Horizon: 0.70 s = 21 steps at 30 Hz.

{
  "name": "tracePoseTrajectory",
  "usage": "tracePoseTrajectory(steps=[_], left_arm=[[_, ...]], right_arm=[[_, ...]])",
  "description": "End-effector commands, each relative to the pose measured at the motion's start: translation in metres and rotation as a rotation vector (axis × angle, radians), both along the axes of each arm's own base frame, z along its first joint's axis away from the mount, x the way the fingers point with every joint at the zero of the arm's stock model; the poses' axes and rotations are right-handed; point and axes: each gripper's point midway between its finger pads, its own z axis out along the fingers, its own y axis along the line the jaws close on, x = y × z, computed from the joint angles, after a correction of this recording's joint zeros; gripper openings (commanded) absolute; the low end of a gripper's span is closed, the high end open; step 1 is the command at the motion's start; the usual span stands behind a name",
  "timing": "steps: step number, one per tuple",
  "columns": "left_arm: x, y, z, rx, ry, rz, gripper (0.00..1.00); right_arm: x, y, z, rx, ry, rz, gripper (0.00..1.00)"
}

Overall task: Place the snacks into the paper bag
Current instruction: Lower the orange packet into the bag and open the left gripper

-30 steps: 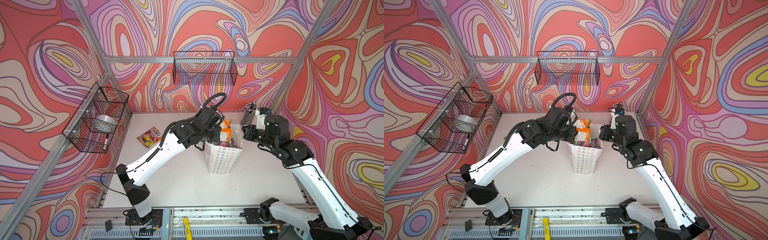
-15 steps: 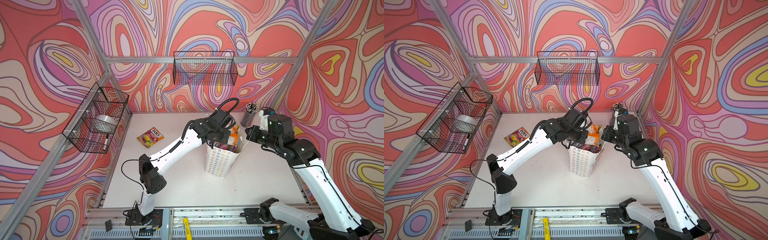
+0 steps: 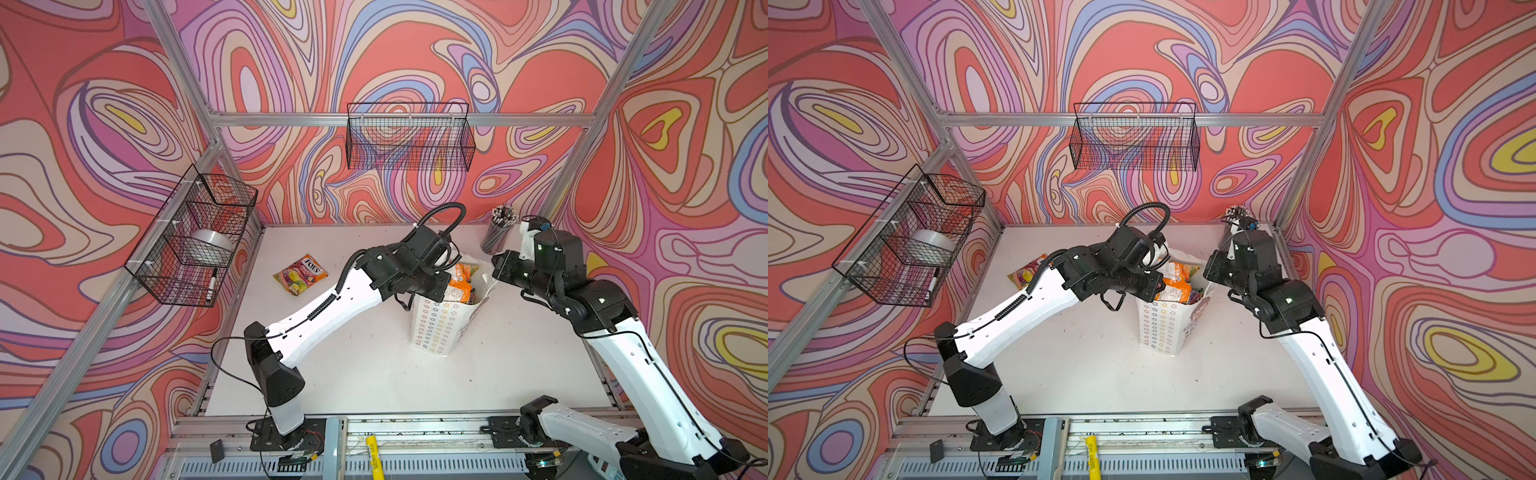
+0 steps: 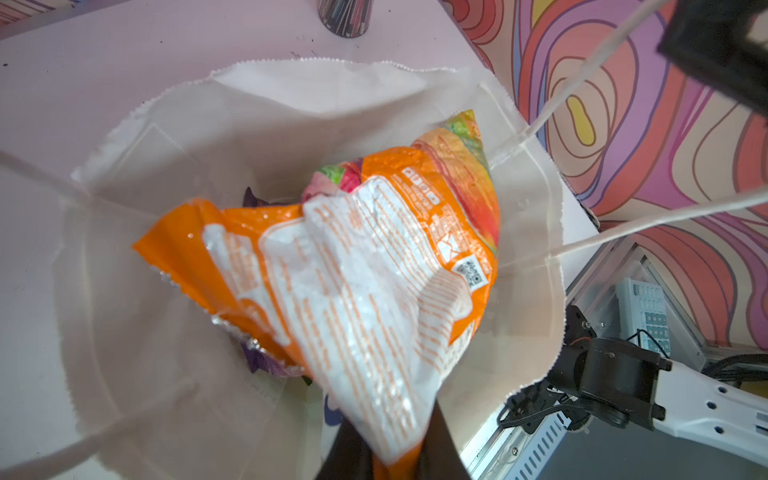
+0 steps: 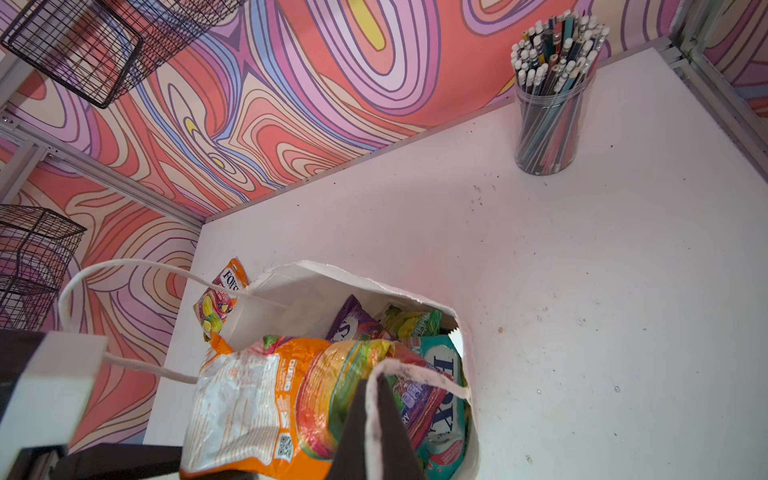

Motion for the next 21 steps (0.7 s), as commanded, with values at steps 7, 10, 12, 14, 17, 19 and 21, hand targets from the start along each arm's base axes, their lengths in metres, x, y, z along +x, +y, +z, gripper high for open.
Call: tracePoseTrajectory(steps=[7, 10, 12, 14, 17, 19, 21], left_arm=[[0.031, -0.022, -0.033, 0.094, 0.038, 0.024, 0.15], [0.034, -0.026, -0.052, 0.143, 0.090, 0.021, 0.16], [0.031, -0.028, -0.070, 0.166, 0.137, 0.022, 0.16], [0.025, -0.030, -0.088, 0.177, 0.196, 0.016, 0.16], [0.022, -0.022, -0.102, 0.216, 0.236, 0.048, 0.18], [0.020, -0.018, -0.092, 0.197, 0.241, 0.058, 0.24], [0.017, -0.019, -0.074, 0.143, 0.231, 0.044, 0.38]], right_arm=[[0.026, 0.021, 0.012, 0.060, -0.095, 0.057, 0.00], [0.029, 0.019, 0.013, 0.058, -0.115, 0.047, 0.00], [0.031, 0.015, 0.015, 0.043, -0.134, 0.027, 0.00], [0.034, 0.012, 0.017, 0.026, -0.150, 0.011, 0.00], [0.038, 0.012, 0.020, 0.031, -0.171, 0.002, 0.00], [0.038, 0.014, 0.022, 0.052, -0.181, 0.010, 0.00], [0.036, 0.015, 0.025, 0.067, -0.197, 0.019, 0.00]])
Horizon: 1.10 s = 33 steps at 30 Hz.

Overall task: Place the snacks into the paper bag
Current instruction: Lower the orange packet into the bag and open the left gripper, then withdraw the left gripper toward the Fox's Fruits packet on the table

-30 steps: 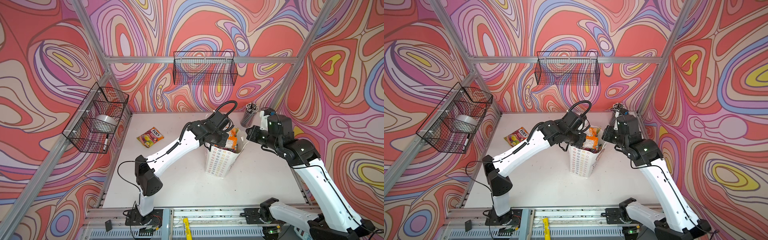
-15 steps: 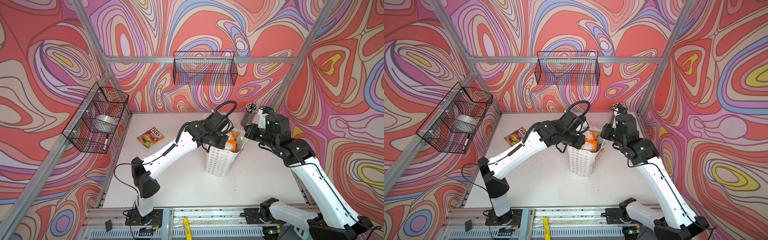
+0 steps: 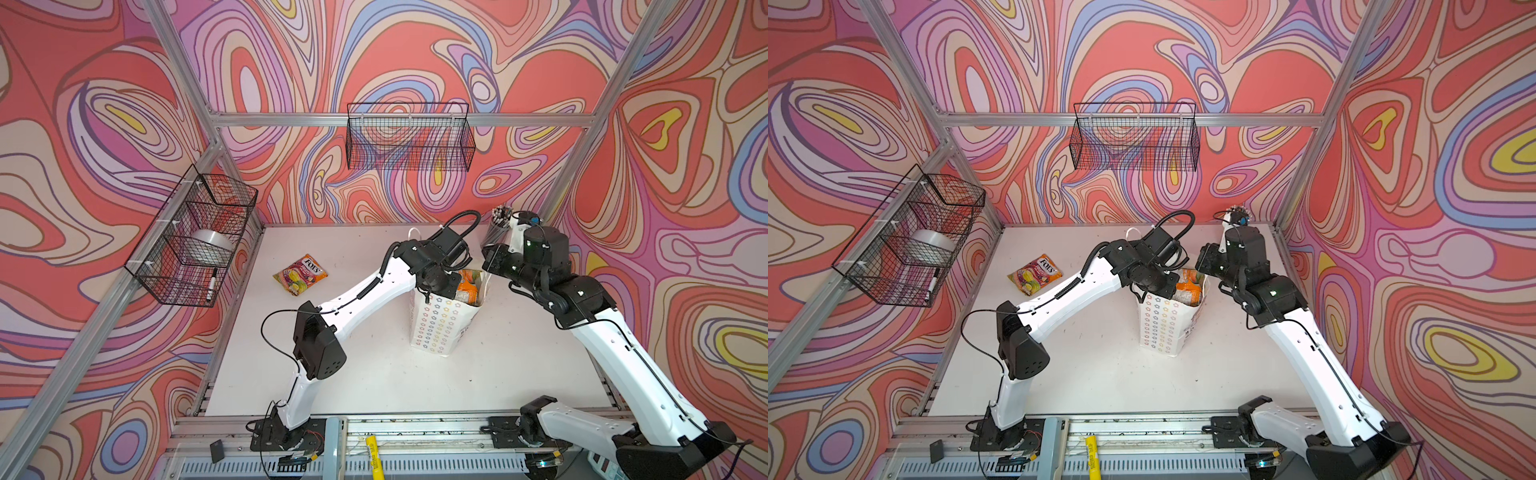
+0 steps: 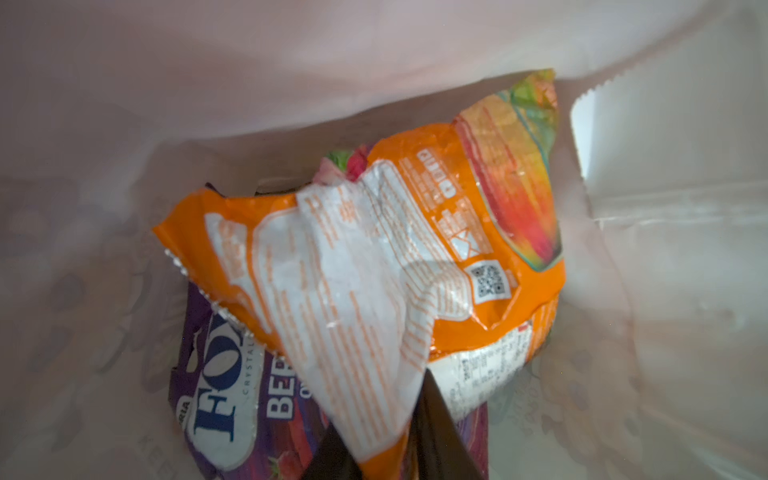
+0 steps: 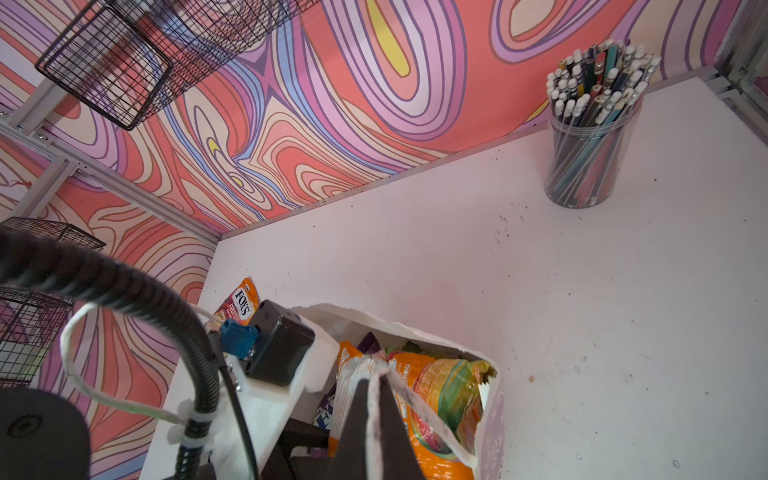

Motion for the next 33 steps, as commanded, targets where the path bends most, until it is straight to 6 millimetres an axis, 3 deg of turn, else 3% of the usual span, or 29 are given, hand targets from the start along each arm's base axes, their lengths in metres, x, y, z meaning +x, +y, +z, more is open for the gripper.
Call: tracePoseTrajectory(steps=[1, 6, 11, 21, 27, 29, 33], left_arm=[[-0.016, 0.012, 0.018, -0.029, 0.044, 0.000, 0.48], [-0.026, 0.024, 0.061, -0.122, 0.032, -0.015, 0.72], [-0.033, 0.036, 0.095, -0.210, 0.023, -0.040, 0.82], [-0.045, 0.046, 0.166, -0.387, -0.087, -0.078, 0.90], [-0.041, 0.072, 0.188, -0.484, -0.188, 0.020, 0.92], [-0.045, 0.078, 0.194, -0.546, -0.221, 0.038, 1.00], [-0.053, 0.093, 0.201, -0.617, -0.276, 0.069, 1.00]], right_arm=[[0.003, 0.000, 0.029, 0.047, -0.122, 0.000, 0.00], [-0.001, -0.003, 0.033, 0.045, -0.160, -0.007, 0.00], [0.001, 0.002, 0.030, 0.050, -0.163, 0.016, 0.00], [0.003, 0.004, 0.030, 0.041, -0.170, 0.031, 0.00], [-0.005, -0.007, 0.016, -0.008, -0.120, -0.006, 0.00], [-0.007, -0.011, 0.008, -0.022, -0.095, -0.020, 0.00], [-0.015, -0.018, 0.002, -0.037, -0.065, -0.045, 0.00]])
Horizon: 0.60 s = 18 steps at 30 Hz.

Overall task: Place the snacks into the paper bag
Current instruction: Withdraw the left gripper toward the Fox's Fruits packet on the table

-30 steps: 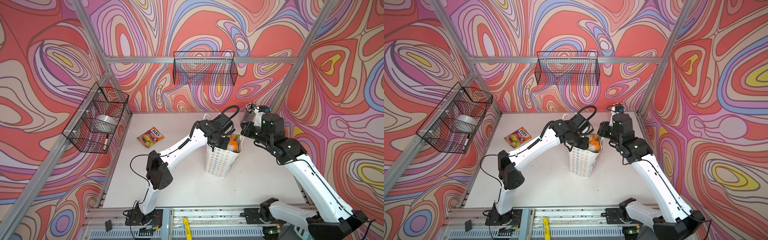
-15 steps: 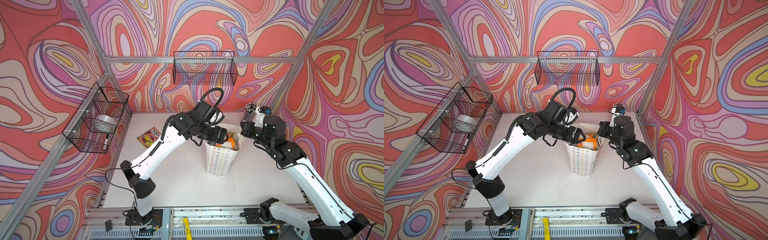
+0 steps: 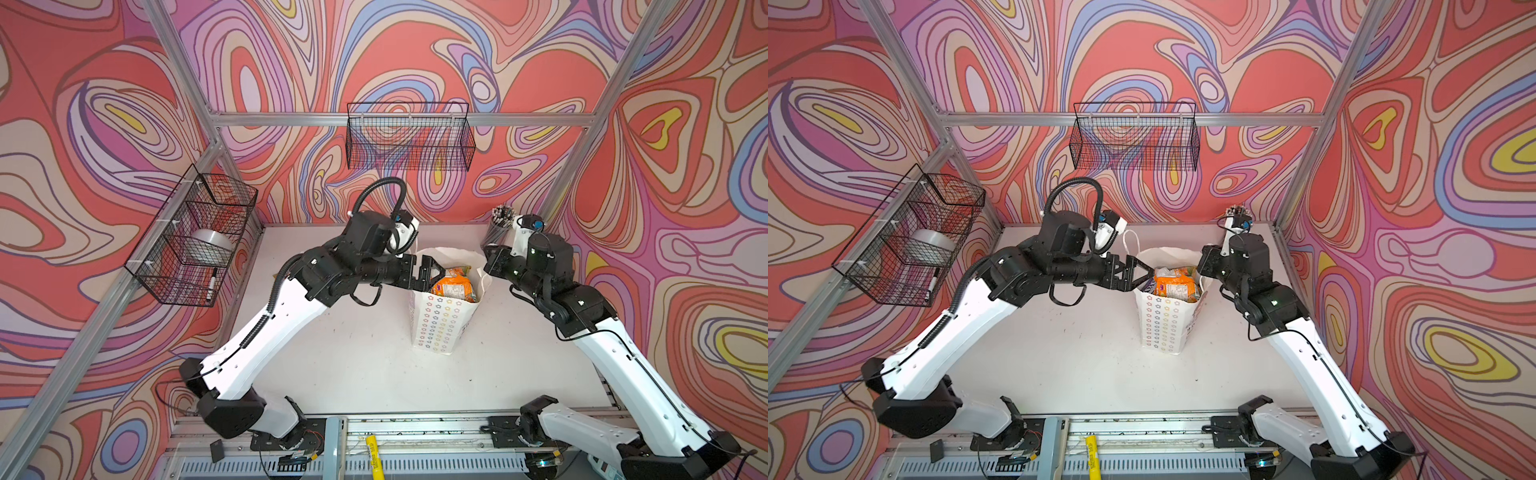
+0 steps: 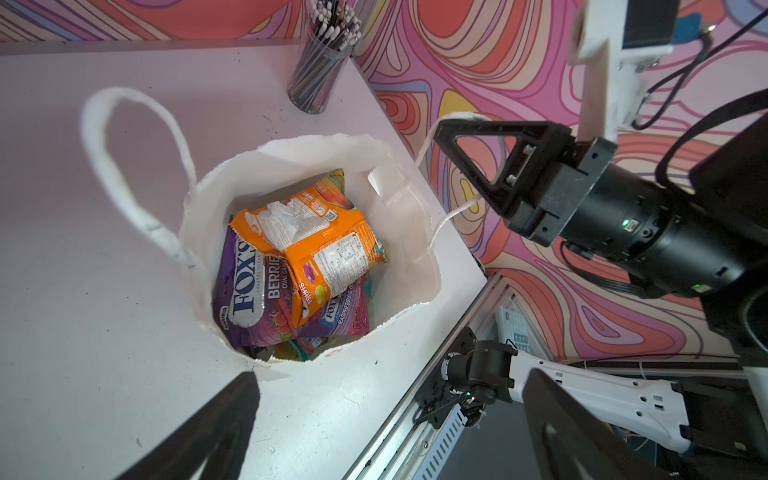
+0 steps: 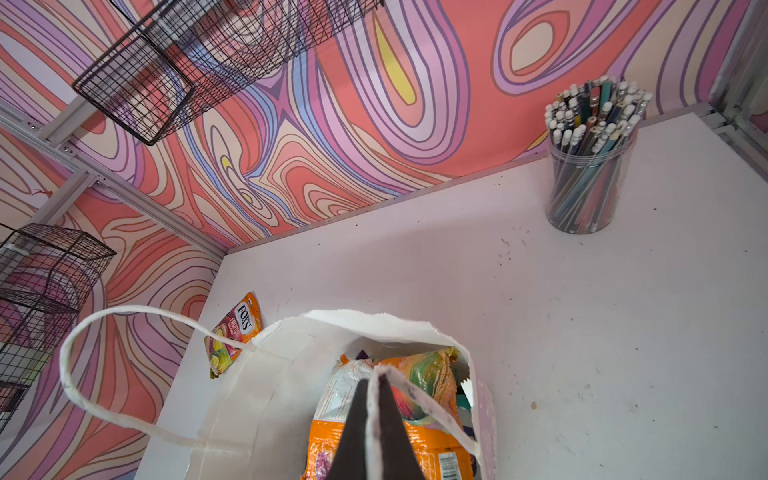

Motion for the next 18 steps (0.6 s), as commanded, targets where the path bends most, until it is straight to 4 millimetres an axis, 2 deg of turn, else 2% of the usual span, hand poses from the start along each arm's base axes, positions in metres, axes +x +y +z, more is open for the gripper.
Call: tracePoseTrajectory(steps=[1, 4, 8, 14, 18], left_arm=[[0.006, 0.008, 0.030, -0.123, -0.097, 0.068, 1.00], [0.004, 0.027, 0.031, -0.140, -0.147, 0.129, 1.00], [0.006, 0.066, 0.026, -0.119, -0.205, 0.276, 1.00], [0.013, 0.135, -0.009, 0.060, -0.245, 0.539, 1.00], [0.012, 0.172, -0.035, 0.149, -0.219, 0.673, 1.00]], right_arm=[[-0.010, -0.013, -0.001, -0.028, 0.007, -0.043, 0.00], [-0.016, -0.019, 0.003, -0.039, 0.017, -0.061, 0.00], [-0.020, -0.024, 0.006, -0.061, 0.042, -0.074, 0.00], [-0.017, -0.026, 0.004, -0.088, 0.062, -0.086, 0.00], [-0.012, -0.023, 0.003, -0.092, 0.057, -0.074, 0.00]])
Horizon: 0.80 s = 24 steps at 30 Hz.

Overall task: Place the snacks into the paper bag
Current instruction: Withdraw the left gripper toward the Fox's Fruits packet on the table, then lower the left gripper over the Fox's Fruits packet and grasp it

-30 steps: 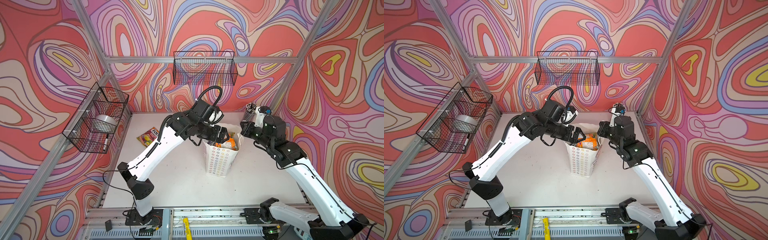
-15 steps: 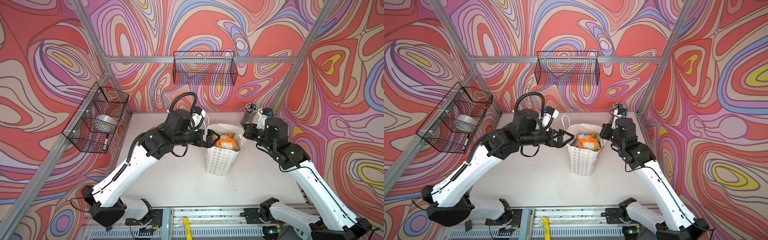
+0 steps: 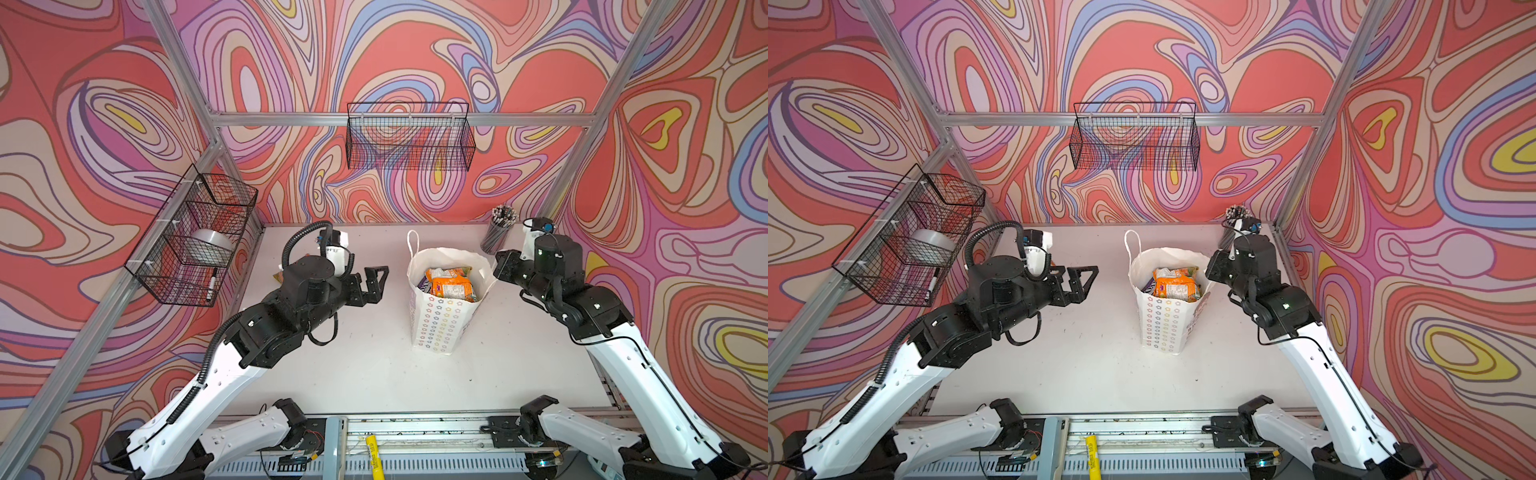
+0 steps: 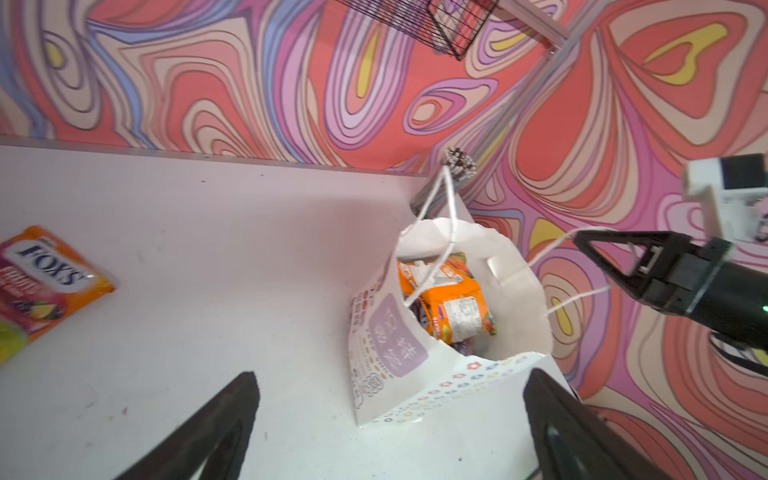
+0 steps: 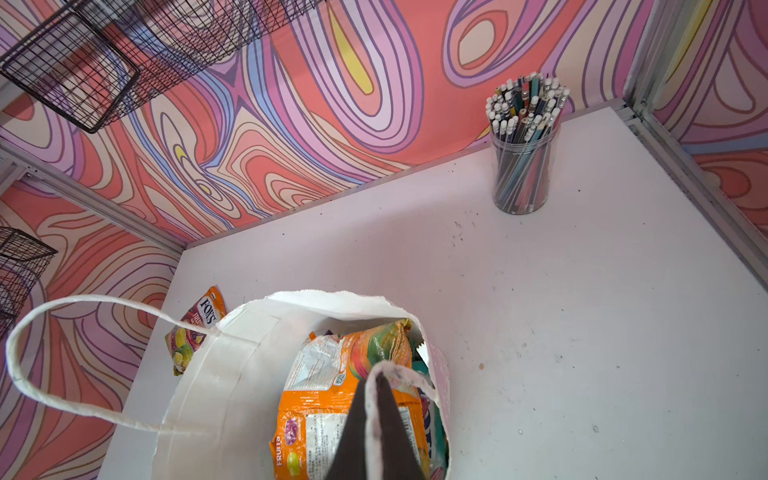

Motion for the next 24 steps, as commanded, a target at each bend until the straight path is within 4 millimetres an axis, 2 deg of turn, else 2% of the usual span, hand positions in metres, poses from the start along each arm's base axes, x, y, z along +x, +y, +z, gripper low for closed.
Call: tracePoseTrajectory(steps=[1, 9, 16, 21, 24], left_arm=[[0.006, 0.043, -0.032, 0.106, 0.054, 0.199, 1.00], [0.011, 0.087, -0.088, 0.107, 0.258, 0.330, 1.00], [0.034, 0.130, -0.163, -0.026, 0.494, 0.479, 1.00], [0.047, 0.169, -0.206, -0.051, 0.593, 0.638, 1.00], [0.065, 0.180, -0.225, -0.120, 0.636, 0.665, 1.00]], right_arm=[[0.003, -0.002, 0.004, -0.012, -0.019, -0.003, 0.00], [0.013, 0.013, -0.012, 0.051, -0.035, 0.034, 0.00], [0.027, 0.025, -0.026, 0.046, -0.021, 0.079, 0.00], [0.033, 0.031, -0.036, 0.046, -0.020, 0.099, 0.00], [0.037, 0.036, -0.041, 0.054, -0.012, 0.113, 0.00]])
